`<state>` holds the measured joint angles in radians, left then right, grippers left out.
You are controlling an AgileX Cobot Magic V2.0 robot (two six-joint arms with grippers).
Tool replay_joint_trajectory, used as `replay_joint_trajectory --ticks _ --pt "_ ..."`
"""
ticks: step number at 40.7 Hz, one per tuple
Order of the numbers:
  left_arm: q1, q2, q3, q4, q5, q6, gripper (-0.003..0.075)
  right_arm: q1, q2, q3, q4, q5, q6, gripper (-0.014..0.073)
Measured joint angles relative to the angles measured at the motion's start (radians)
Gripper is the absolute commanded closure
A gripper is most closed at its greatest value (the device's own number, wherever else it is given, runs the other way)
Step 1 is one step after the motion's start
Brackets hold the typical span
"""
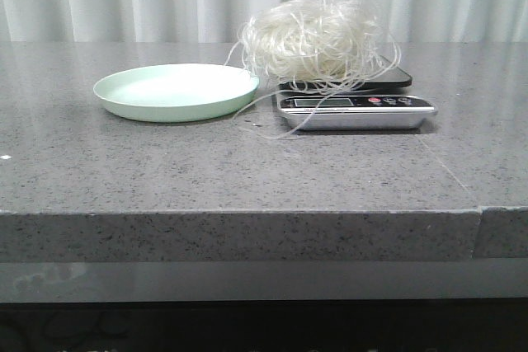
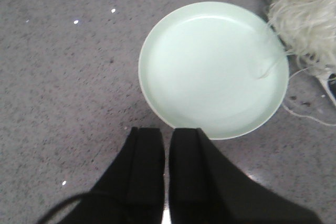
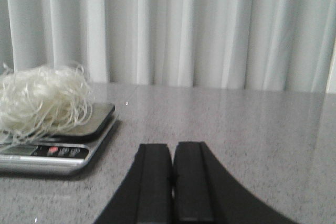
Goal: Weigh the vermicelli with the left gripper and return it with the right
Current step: 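Move the right gripper above the vermicelli on the scale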
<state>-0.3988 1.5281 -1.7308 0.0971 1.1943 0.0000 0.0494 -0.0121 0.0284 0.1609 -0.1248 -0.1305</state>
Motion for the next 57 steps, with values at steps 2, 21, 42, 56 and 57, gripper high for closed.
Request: replay_joint_trajectory --ticks 2,21,42,56,57 --pt "0.000 -0.045 0.090 0.022 -0.052 -0.019 0.0580 0.000 0.000 0.000 0.004 -0.019 0.000 0.0437" --pt "0.002 -0.741 0.953 0.277 -0.608 -0.245 0.0583 0.000 0.000 -0.005 0.230 -0.025 0.000 0.0436" --pt "0.002 -1.251 1.290 0.329 -0.677 -0.322 0.0582 0.000 0.404 -0.599 0.243 0.376 -0.002 0.0436" --pt "0.002 -1.263 1.298 0.330 -0.675 -0.327 0.0582 0.024 0.923 -1.175 0.241 0.714 -0.050 0.0177" --pt "0.002 -1.263 1.298 0.330 -0.673 -0.327 0.0582 0.025 0.954 -1.215 0.243 0.736 -0.052 0.0150"
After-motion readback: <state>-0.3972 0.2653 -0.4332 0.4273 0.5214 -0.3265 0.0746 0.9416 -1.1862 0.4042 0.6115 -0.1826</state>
